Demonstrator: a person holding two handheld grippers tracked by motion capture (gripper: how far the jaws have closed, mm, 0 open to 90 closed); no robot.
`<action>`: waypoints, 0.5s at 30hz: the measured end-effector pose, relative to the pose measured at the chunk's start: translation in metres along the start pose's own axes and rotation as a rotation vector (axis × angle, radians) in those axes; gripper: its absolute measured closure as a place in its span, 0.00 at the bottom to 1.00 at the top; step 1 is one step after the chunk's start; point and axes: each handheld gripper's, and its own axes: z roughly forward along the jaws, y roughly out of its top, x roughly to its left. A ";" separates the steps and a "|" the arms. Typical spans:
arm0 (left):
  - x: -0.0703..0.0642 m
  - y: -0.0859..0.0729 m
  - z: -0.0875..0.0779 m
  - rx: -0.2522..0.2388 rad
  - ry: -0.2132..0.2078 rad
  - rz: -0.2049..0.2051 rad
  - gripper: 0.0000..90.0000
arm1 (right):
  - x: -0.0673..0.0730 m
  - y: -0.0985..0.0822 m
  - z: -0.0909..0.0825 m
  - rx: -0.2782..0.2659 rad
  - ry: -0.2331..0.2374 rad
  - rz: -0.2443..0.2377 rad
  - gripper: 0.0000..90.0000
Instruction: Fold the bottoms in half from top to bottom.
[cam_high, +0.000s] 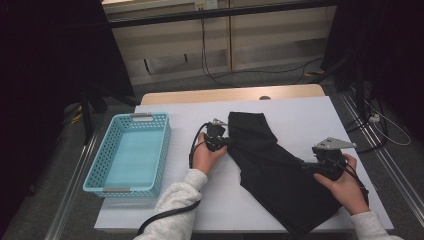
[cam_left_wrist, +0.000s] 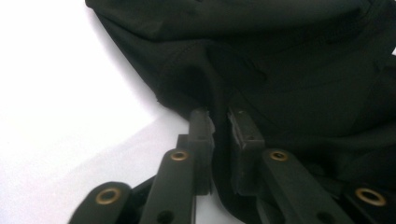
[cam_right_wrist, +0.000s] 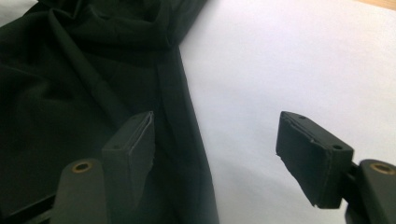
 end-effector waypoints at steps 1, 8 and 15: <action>0.001 0.000 -0.001 0.002 0.000 -0.016 0.91 | 0.000 0.000 0.000 0.004 0.000 0.001 0.31; 0.013 -0.007 -0.018 0.018 0.032 -0.061 0.93 | 0.000 -0.001 0.001 0.014 0.000 -0.002 0.31; 0.037 -0.019 -0.048 -0.002 0.097 -0.109 0.93 | 0.003 -0.004 0.002 0.040 0.009 -0.002 0.32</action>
